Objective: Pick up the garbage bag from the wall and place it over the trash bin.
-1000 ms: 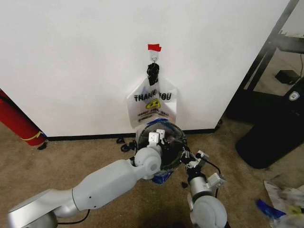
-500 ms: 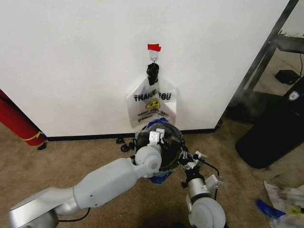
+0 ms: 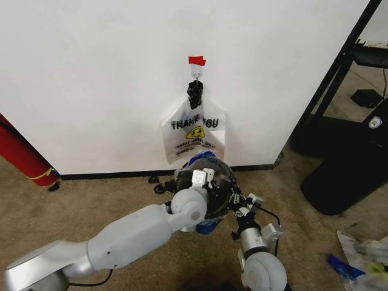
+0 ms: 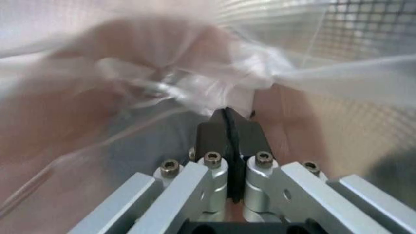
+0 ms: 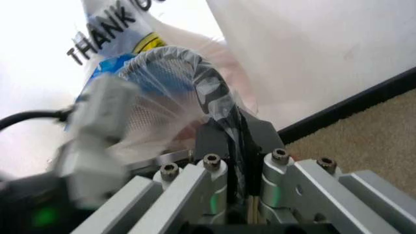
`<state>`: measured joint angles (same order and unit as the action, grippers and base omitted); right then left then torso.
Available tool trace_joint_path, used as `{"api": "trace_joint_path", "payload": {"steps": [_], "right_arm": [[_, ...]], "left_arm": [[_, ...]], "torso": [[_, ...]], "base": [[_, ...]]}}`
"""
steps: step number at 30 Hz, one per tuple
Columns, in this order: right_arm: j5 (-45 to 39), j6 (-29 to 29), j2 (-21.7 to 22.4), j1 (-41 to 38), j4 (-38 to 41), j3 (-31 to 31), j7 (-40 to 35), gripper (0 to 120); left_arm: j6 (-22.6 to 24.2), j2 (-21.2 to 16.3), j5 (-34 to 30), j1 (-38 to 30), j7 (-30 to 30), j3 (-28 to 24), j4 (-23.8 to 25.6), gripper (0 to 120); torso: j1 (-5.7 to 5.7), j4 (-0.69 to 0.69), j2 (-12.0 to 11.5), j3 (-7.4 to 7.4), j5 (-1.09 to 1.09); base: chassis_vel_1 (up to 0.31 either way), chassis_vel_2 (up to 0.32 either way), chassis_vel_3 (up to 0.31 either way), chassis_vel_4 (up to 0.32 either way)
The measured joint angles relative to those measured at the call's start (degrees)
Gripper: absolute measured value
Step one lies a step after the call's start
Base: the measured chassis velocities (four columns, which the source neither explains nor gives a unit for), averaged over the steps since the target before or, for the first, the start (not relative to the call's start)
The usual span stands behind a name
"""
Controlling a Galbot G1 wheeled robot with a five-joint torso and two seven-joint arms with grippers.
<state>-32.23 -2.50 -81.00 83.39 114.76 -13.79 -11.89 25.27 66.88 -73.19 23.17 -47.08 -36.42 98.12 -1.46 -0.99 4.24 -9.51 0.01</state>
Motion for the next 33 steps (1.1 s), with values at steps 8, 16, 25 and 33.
{"api": "trace_joint_path", "payload": {"steps": [8,16,25,33], "right_arm": [[1.45,-0.62,-0.05,0.96,0.86,0.75,0.69,1],[-2.56,0.05,-0.17,1.05,1.73,0.79,0.41,1],[-1.71,-0.16,0.16,1.7,2.02,1.22,2.23,1],[-0.73,-0.53,0.28,1.15,0.58,0.62,1.37,1]], "left_arm": [[1.39,2.19,0.4,-0.9,-0.8,-2.18,-4.88,0],[0.43,2.52,0.32,-0.38,-0.06,-1.91,-5.94,0],[1.39,1.98,-1.24,-0.73,0.58,-2.2,-5.36,0],[1.58,-1.22,-0.15,-0.43,0.29,-1.33,-1.11,0]], "torso": [[0.0,0.01,0.0,0.0,0.0],[0.0,0.01,0.0,0.0,-0.01],[0.0,0.01,0.0,0.0,-0.01],[0.0,0.01,0.0,0.0,-0.01]], "base": [[0.0,0.0,0.0,0.0],[0.0,0.0,0.0,0.0],[0.0,0.0,0.0,0.0],[0.0,0.0,0.0,0.0]]}}
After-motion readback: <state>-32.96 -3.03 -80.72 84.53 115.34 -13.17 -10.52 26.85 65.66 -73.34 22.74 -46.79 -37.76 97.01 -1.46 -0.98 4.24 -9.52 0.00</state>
